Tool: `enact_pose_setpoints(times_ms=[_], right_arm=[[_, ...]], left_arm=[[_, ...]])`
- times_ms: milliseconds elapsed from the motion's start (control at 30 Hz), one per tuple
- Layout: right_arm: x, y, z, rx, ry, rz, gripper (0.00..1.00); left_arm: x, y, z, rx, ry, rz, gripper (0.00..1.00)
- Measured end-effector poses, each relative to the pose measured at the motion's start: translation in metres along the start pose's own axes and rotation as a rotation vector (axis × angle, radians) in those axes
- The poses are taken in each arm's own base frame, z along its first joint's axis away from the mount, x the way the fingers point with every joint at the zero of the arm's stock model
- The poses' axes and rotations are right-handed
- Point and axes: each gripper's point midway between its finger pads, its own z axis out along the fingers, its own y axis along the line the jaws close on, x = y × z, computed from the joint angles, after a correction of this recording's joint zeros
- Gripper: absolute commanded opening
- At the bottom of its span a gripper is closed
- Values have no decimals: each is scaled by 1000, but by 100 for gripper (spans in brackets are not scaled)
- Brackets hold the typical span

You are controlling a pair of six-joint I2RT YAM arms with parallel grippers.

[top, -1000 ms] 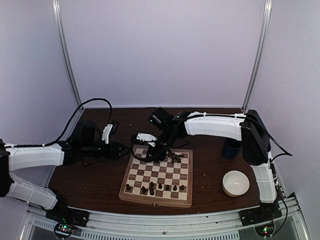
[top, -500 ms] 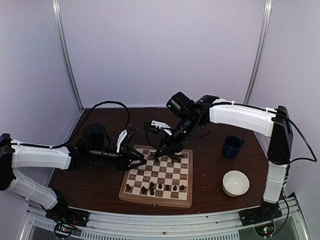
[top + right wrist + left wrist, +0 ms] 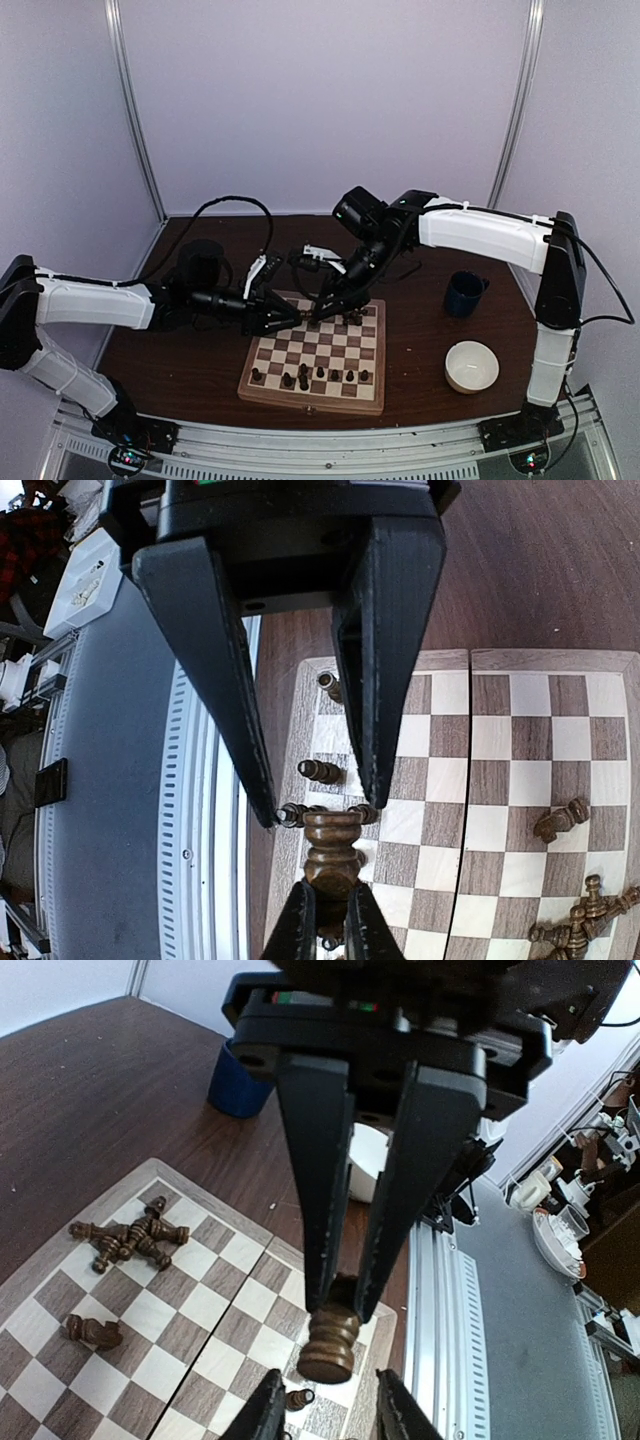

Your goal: Set up the chess pieces on the board

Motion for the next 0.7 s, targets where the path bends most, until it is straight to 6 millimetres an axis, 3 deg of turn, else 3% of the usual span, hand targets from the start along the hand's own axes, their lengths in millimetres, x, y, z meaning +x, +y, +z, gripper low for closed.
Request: enact_pose_setpoints(times_ms=[433, 700], right_arm=[[0, 4, -1, -13, 2, 5, 8], [2, 6, -1, -22, 11, 20, 12]], left_arm=[[-7, -4, 8, 47, -1, -19, 20], [-6, -4, 10, 61, 4, -31, 8]])
